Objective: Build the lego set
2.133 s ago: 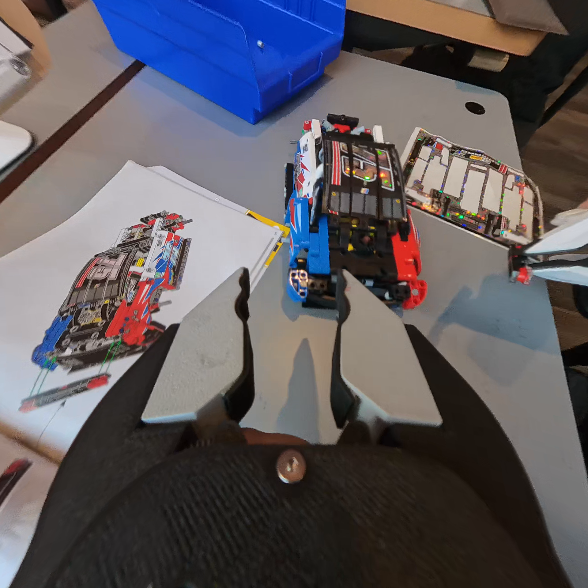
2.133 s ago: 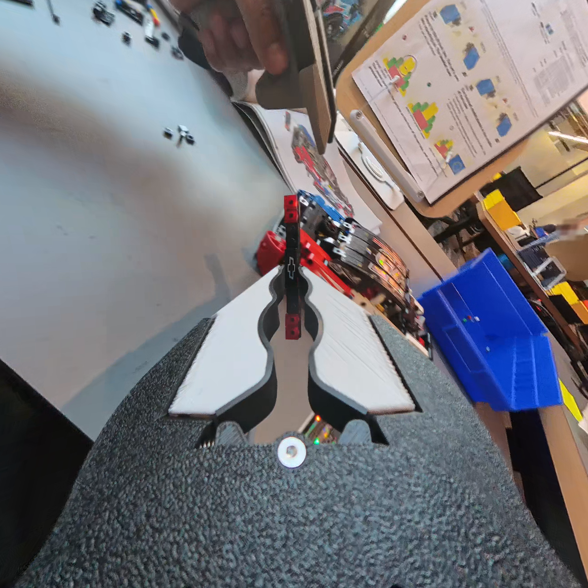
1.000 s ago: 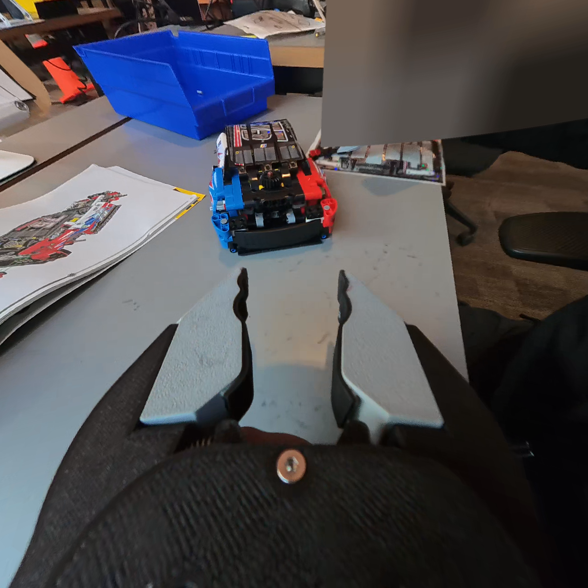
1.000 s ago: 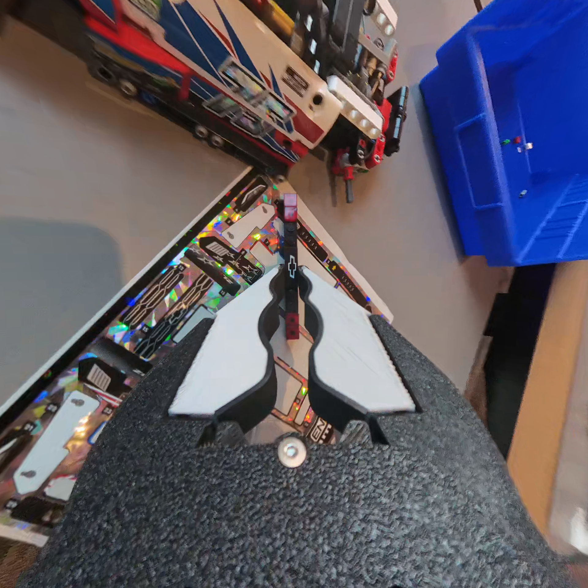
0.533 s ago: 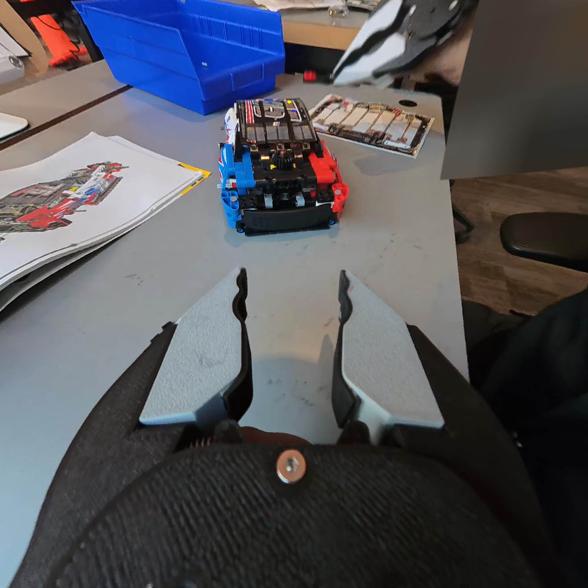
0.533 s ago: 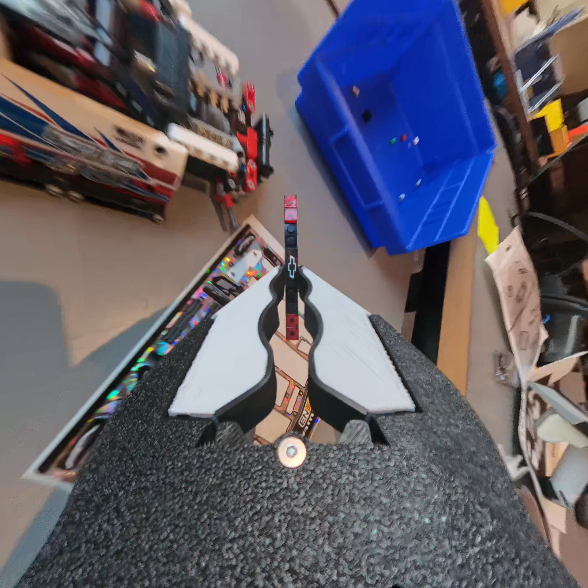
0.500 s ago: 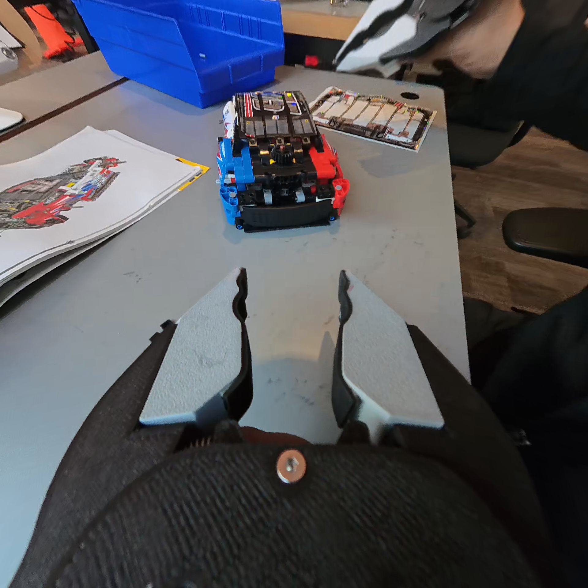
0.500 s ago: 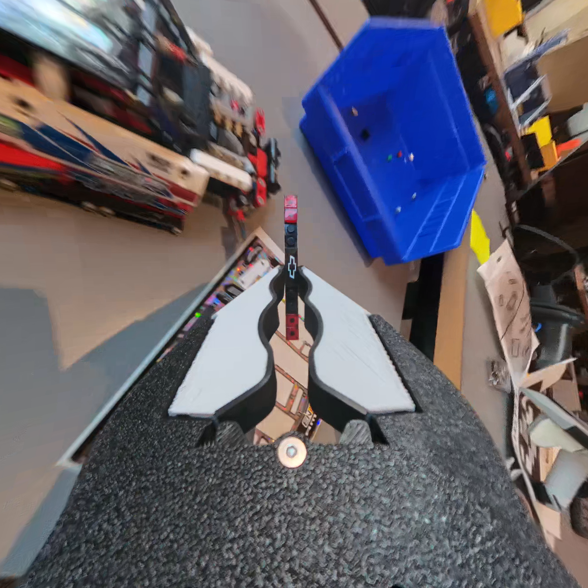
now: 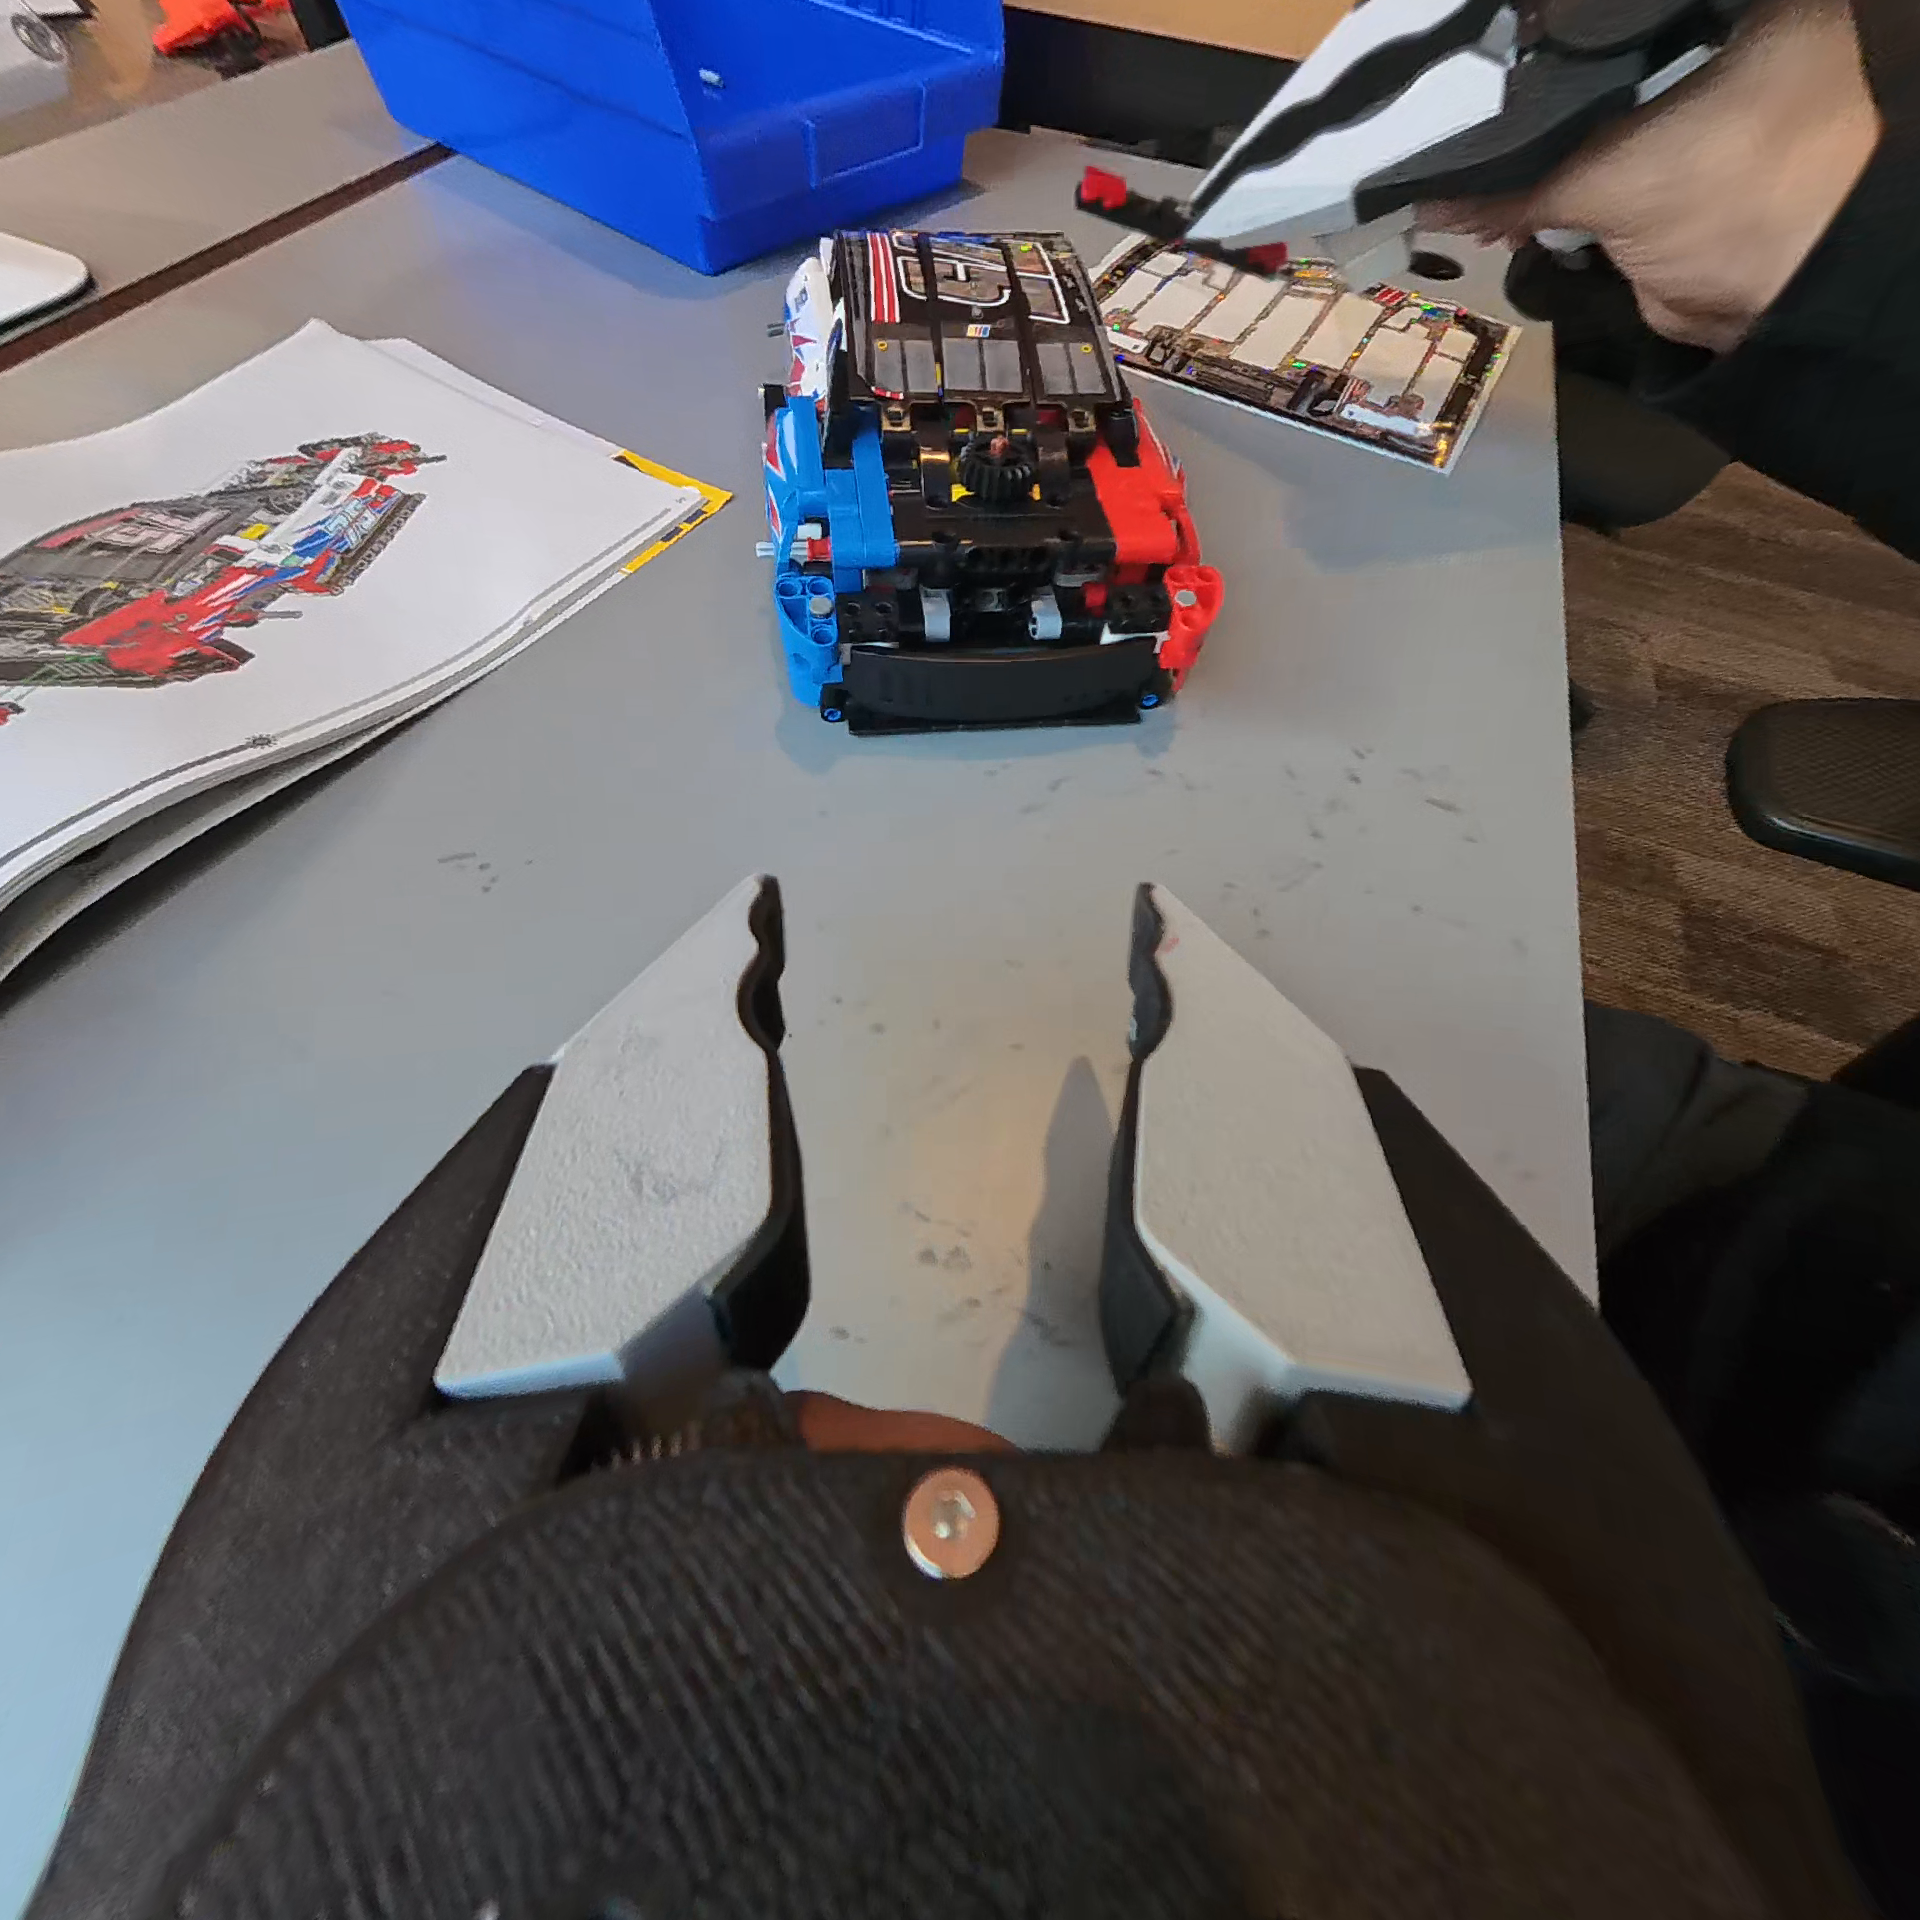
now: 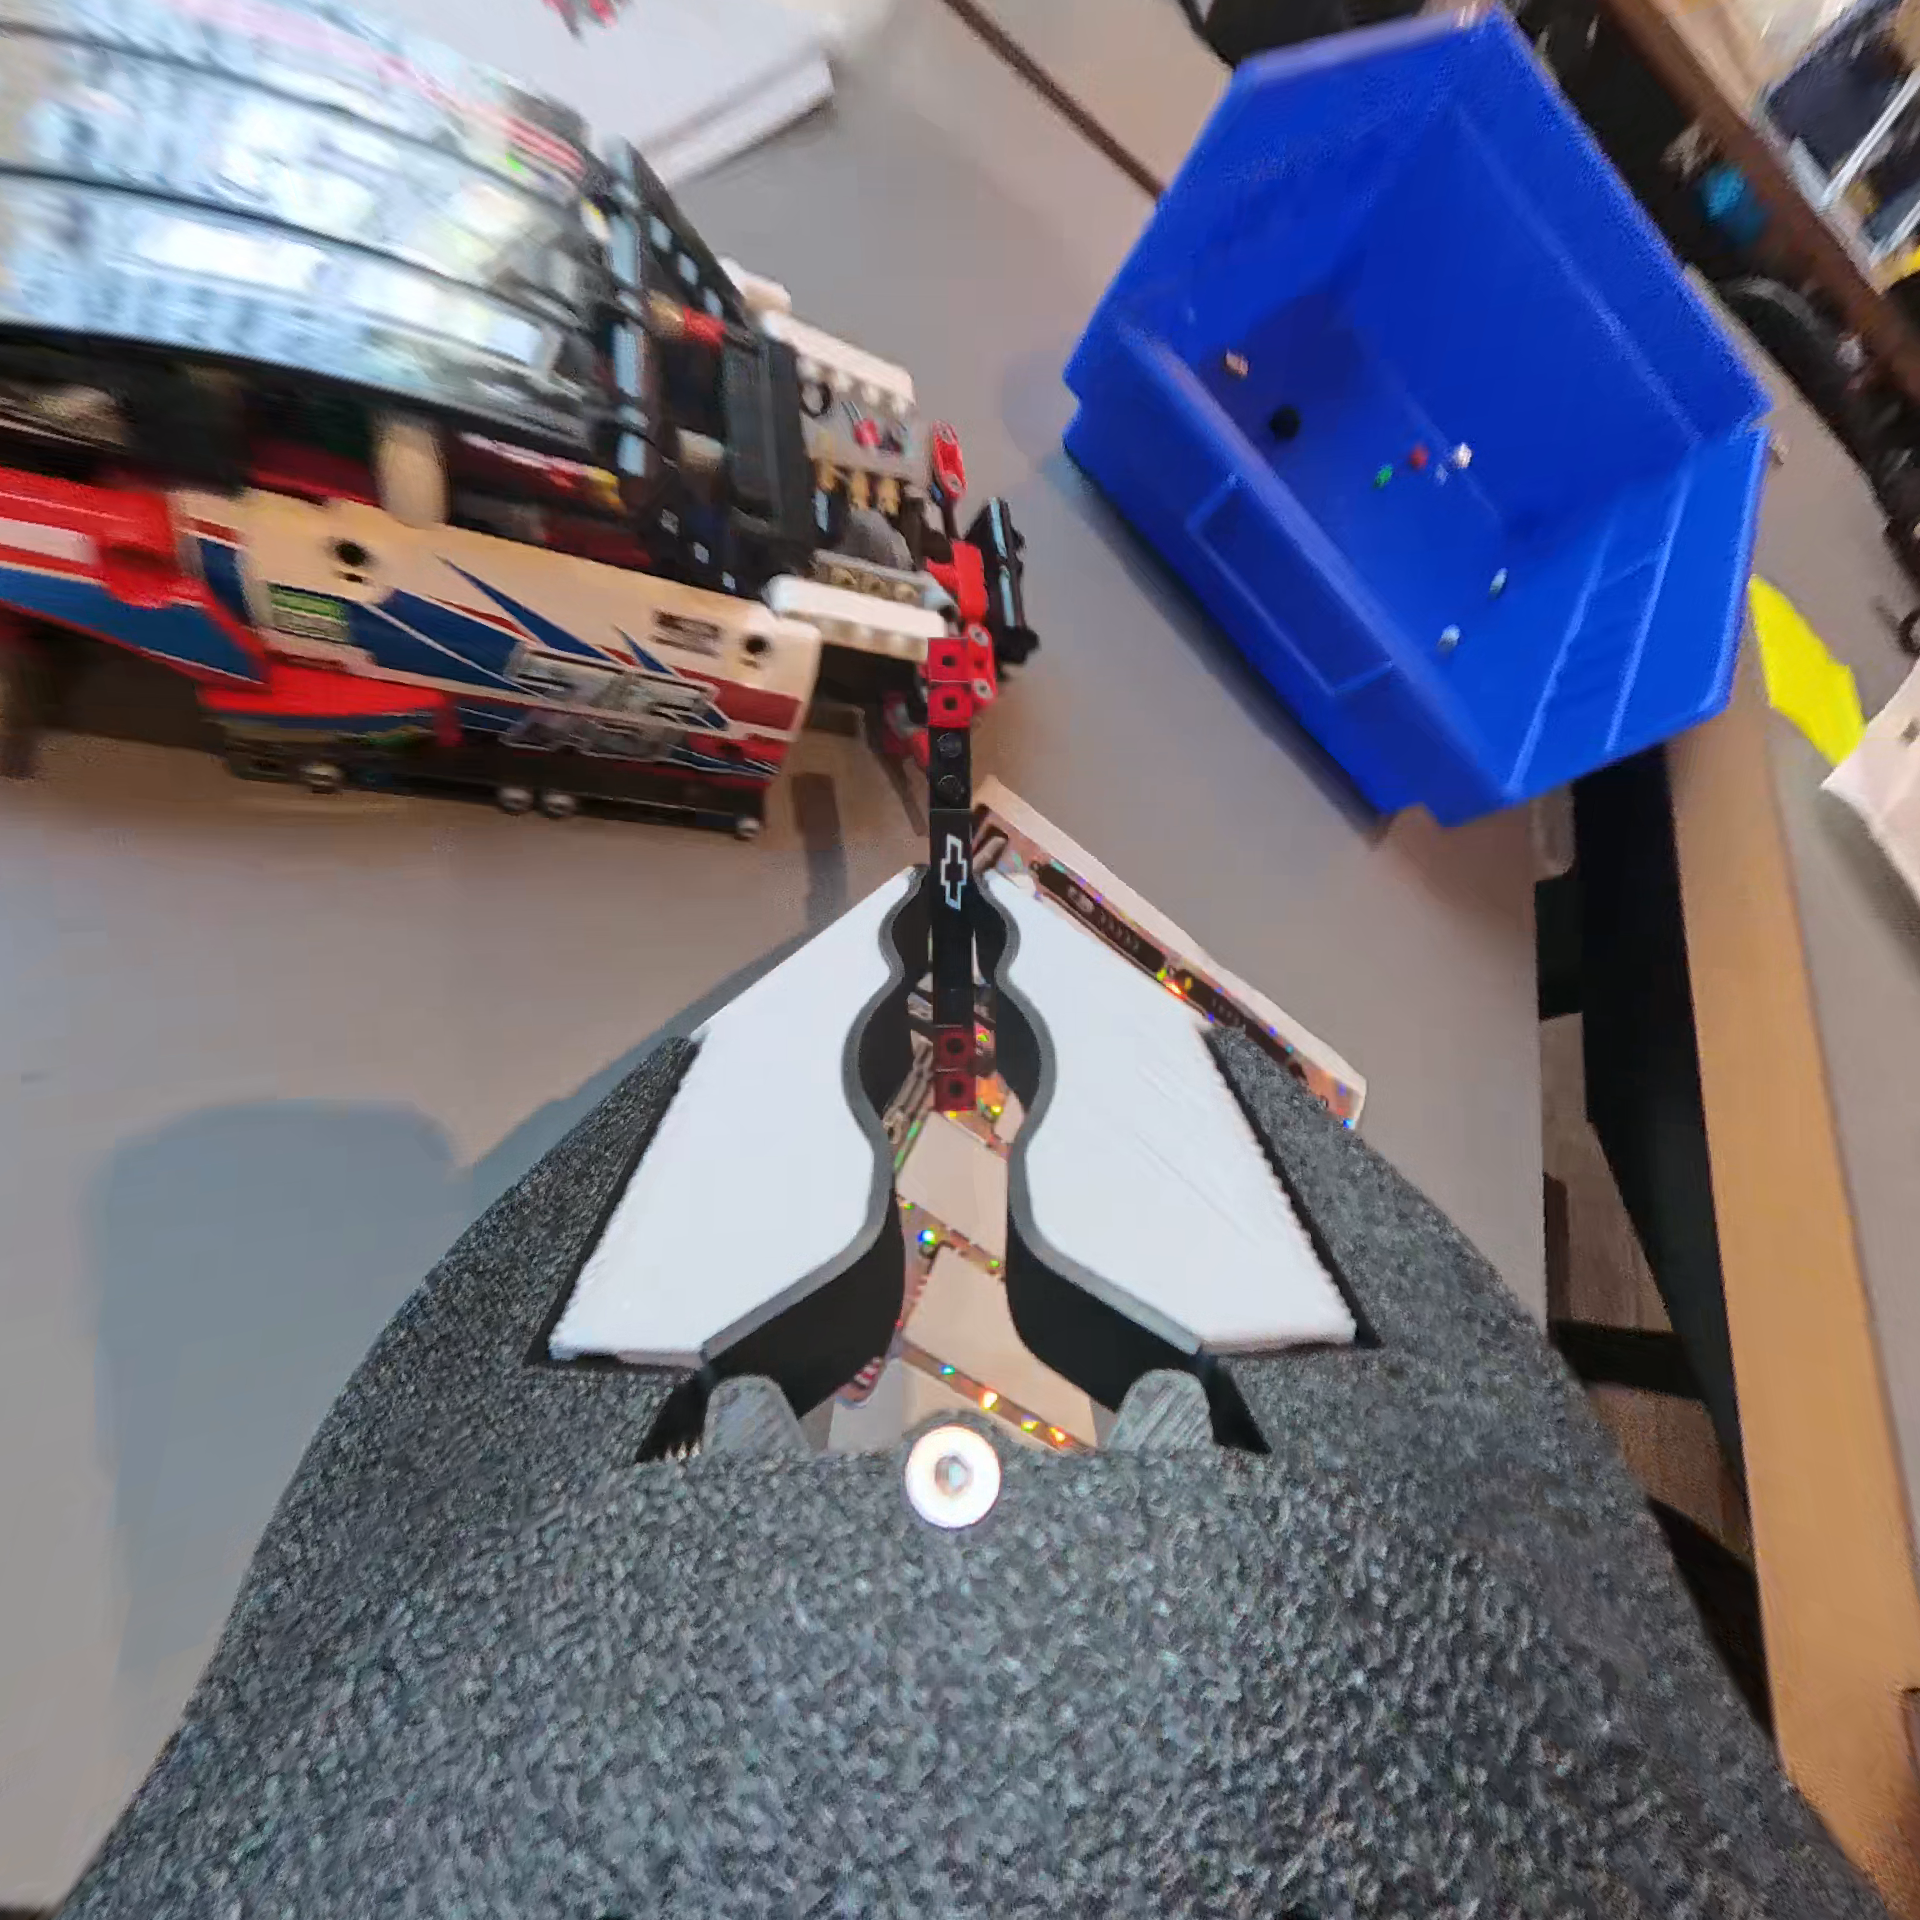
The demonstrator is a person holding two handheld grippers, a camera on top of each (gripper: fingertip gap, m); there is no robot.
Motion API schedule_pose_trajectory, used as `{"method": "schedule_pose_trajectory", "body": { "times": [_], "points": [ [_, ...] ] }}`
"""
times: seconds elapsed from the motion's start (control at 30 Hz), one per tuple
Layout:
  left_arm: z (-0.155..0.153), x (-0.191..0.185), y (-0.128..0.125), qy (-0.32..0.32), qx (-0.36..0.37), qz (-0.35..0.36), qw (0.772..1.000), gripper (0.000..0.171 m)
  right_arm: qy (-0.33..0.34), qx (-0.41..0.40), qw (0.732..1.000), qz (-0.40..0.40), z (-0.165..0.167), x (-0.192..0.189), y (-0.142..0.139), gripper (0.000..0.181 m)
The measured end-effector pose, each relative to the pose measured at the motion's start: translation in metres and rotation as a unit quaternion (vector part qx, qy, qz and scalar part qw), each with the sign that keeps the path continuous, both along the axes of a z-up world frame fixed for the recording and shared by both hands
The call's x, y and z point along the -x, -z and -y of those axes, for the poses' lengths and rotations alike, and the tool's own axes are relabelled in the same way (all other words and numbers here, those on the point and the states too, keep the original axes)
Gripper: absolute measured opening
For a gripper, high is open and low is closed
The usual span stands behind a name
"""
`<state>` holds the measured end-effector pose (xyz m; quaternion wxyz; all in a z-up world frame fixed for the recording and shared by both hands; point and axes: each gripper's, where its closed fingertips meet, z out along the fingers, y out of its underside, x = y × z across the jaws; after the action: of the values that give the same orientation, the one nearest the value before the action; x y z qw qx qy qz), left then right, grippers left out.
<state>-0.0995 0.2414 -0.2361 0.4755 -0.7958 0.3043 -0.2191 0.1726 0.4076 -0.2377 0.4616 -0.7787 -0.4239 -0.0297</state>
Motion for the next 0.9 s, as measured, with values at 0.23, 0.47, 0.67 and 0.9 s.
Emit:
{"method": "schedule_pose_trajectory", "body": {
  "times": [0.23, 0.47, 0.67, 0.9],
  "points": [
    [-0.032, -0.026, -0.008, 0.071, 0.049, 0.065, 0.994, 0.099, 0.045, 0.052, 0.997, 0.021, -0.057, -0.010, 0.026, 0.007],
    [-0.092, -0.040, 0.002, 0.091, 0.081, 0.049, 0.991, 0.103, 0.013, 0.058, 0.998, 0.032, -0.069, 0.016, 0.033, 0.007],
    [-0.077, -0.061, 0.012, 0.153, 0.112, 0.037, 0.981, 0.087, -0.010, 0.064, 0.997, 0.030, -0.081, 0.031, 0.035, 0.007],
    [-0.041, -0.065, 0.022, 0.169, 0.081, -0.053, 0.981, 0.095, -0.055, 0.067, 0.996, 0.023, -0.082, 0.055, 0.033, 0.006]
  ]
}}
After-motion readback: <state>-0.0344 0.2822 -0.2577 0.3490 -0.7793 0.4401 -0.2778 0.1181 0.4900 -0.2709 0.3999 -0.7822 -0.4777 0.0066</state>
